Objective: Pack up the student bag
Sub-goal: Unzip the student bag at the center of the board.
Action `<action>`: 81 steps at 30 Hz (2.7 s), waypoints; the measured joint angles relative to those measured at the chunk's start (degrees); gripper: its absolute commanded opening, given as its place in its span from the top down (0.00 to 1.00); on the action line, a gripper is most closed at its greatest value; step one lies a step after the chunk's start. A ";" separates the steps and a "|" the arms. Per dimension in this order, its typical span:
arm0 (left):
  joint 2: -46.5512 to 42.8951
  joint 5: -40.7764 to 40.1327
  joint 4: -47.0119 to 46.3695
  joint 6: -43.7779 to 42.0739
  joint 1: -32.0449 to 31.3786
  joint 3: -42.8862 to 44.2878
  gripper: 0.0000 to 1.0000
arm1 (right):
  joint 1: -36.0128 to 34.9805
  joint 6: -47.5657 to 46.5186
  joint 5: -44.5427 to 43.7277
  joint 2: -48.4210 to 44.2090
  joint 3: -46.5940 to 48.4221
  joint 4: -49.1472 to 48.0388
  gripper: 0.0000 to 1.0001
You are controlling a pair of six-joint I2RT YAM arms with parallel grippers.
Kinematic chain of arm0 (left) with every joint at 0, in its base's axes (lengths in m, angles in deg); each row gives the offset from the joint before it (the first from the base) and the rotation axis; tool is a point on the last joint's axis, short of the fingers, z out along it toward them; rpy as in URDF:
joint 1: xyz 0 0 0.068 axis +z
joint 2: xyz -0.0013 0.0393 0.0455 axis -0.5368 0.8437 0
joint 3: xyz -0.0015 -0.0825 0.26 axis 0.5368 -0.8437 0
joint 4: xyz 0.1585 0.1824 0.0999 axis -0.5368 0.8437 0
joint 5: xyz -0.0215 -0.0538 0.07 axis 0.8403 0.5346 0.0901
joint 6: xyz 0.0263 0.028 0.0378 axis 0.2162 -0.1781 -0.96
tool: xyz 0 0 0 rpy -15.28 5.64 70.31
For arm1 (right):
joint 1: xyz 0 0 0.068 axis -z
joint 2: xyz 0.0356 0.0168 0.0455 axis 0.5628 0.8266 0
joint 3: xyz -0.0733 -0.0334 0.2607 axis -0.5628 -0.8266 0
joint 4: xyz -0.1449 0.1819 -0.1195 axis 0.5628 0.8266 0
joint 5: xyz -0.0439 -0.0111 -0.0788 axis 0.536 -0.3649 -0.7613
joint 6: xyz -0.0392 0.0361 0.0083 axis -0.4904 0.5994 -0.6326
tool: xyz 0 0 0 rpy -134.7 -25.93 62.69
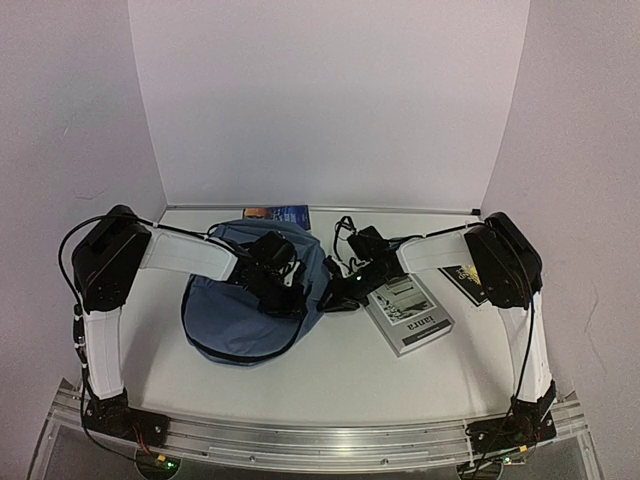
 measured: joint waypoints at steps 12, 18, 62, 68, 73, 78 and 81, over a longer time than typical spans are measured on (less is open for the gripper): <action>-3.85 -3.64 4.40 0.43 -0.33 -0.40 1.00 | -0.22 0.01 -3.16 0.00 0.00 -2.01 0.73; -3.97 -3.87 5.16 0.45 -0.37 -0.62 1.00 | -0.29 -0.10 -3.56 0.00 0.31 -2.57 0.47; -18.60 2.44 1.13 3.15 -1.58 -14.18 1.00 | 2.99 11.36 2.08 4.04 4.87 -8.65 1.00; -20.26 3.12 0.98 3.90 -2.06 -16.88 1.00 | 3.21 10.83 1.67 4.04 5.57 -7.62 1.00; -20.88 3.09 0.91 4.43 -2.29 -18.65 1.00 | 3.98 10.43 1.19 4.45 8.48 -5.91 0.56; -20.75 3.08 1.01 4.43 -2.33 -18.60 1.00 | 6.52 10.77 0.40 4.31 10.65 -6.51 0.12; -19.23 3.08 1.03 4.41 -2.42 -16.72 1.00 | 7.86 11.04 0.28 2.57 9.09 -6.94 0.02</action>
